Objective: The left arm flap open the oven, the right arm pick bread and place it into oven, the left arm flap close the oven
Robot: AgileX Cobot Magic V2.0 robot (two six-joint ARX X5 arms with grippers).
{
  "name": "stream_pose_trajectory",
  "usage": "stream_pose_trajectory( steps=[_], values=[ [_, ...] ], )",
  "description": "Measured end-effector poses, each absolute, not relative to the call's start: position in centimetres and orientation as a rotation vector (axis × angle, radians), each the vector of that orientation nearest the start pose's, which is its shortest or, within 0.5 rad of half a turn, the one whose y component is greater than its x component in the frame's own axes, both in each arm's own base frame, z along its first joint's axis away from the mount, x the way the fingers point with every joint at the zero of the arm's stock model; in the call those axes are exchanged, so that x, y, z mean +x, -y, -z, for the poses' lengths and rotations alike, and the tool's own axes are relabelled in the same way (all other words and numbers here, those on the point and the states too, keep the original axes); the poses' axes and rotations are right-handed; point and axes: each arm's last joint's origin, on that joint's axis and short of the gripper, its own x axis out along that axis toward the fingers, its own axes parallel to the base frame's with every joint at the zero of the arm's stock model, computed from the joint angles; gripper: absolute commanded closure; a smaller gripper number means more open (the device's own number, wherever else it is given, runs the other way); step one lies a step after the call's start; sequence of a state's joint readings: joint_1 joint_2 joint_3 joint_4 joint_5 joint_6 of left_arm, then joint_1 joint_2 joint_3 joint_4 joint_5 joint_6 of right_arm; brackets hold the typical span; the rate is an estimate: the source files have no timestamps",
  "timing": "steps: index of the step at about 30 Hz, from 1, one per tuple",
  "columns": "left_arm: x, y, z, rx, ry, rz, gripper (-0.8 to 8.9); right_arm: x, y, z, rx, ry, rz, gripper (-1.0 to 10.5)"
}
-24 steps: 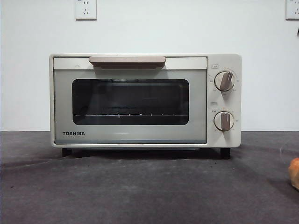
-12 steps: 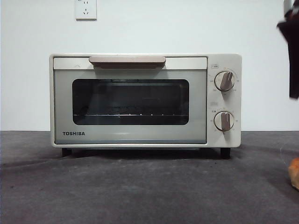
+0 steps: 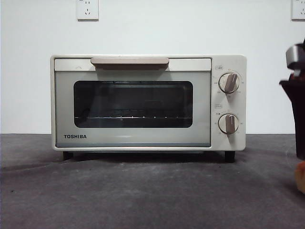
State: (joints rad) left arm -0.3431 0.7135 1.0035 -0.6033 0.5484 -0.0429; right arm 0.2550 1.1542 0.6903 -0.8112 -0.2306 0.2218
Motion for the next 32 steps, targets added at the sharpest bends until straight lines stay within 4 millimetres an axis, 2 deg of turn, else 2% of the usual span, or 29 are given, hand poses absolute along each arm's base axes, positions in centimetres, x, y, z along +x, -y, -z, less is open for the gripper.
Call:
stream_pose_trajectory(
  steps=[7, 14, 16, 24, 32],
  values=[
    [11.7, 5.8, -37.4, -0.074, -0.353, 0.876, 3.13, 18.8, -5.3, -18.7, 0.112, -1.331, -0.185, 4.3],
    [11.6, 5.8, -37.3, -0.075, -0.366, 0.875, 3.14, 19.8, -5.6, -17.5, 0.107, -1.347, -0.177, 4.3],
    [11.6, 5.8, -37.2, -0.076, -0.371, 0.875, 3.14, 20.1, -5.6, -17.2, 0.106, -1.349, -0.176, 4.7],
    [11.6, 5.8, -37.3, -0.076, -0.37, 0.875, 3.14, 20.3, -5.6, -16.9, 0.089, -1.351, -0.154, 7.6],
    [11.6, 5.7, -37.3, -0.074, -0.37, 0.867, 3.14, 20.2, -5.7, -17.2, 0.108, -1.349, -0.179, 7.9]
  ],
)
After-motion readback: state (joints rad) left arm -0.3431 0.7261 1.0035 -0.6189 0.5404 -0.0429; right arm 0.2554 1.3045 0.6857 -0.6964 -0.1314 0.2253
